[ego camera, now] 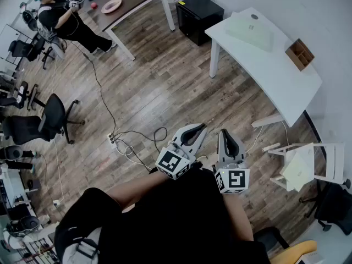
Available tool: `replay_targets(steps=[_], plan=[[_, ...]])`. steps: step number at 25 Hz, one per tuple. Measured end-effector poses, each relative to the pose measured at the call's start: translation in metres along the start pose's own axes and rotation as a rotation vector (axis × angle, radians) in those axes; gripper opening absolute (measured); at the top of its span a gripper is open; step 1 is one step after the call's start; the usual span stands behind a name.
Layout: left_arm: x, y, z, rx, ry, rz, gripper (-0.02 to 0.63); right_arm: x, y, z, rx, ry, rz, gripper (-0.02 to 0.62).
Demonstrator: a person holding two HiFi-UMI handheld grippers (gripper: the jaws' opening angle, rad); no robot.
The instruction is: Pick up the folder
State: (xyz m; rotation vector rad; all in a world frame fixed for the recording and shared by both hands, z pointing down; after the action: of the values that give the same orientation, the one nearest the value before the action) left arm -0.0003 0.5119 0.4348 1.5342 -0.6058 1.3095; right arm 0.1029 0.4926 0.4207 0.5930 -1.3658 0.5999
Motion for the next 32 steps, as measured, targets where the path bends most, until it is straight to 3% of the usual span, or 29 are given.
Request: replay_targets(steps=[9,19,26,32], plan=[[0.007,-0.007,0.007,0.039,-0.017,-0.025,0.034,0.017,-0.017,-0.008,-0.001,-0.051,0.119,0.04],[0.013,-0.02,0.022,0.07,0.023,0.038,0.034,0.03,-0.032,-0.003,0.025,-0.022,0.11,0.041],[0.016,0.008,0.045,0.064,0.037,-0.007,0.034,0.05,-0.034,0.023,0.013,0.03,0.111,0.041],[-0.011,0.046,0.079,0.061,0.05,-0.055,0.034,0.038,-0.059,0.063,0.068,0.053,0.082,0.041]])
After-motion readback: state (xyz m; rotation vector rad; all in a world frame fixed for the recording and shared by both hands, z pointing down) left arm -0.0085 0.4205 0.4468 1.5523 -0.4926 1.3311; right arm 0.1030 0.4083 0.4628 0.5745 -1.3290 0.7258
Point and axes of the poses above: the fingertips, and each gripper's own axes: z forward along the fingers, y to its left, x out of its underside, the point moved 4 cm from there along -z, backward along the fingers, and after that the axes turned 10 degrees about -z, right-handed, at the moved point
